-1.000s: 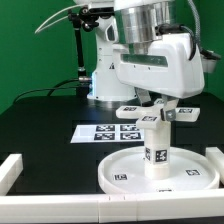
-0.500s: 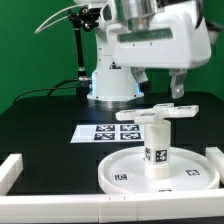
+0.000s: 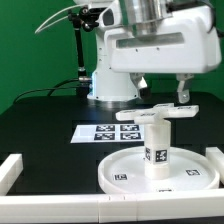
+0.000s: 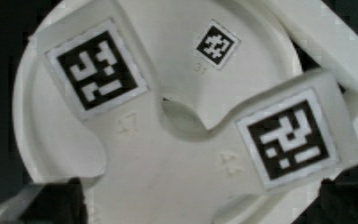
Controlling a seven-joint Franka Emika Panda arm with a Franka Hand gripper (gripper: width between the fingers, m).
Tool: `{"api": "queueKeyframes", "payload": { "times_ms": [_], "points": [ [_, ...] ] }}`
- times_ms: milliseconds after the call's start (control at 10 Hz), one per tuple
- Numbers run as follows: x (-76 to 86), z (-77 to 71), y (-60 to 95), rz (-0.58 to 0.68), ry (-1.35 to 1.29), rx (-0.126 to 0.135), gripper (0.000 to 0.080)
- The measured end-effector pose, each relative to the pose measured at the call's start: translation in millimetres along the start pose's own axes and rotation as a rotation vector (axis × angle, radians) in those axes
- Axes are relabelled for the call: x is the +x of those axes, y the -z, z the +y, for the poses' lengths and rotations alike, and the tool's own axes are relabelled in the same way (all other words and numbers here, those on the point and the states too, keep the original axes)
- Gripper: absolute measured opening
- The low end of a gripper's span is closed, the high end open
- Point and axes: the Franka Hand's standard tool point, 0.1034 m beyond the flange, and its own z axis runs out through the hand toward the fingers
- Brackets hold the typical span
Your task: Assemble round table
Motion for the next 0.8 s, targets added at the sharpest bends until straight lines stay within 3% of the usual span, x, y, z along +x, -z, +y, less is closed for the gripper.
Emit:
{"api": "queueKeyframes", "payload": {
  "times_ms": [800],
  "points": [
    [-2.4, -1.5, -2.8, 0.005, 0.598, 0.000, 0.0649]
  ]
}}
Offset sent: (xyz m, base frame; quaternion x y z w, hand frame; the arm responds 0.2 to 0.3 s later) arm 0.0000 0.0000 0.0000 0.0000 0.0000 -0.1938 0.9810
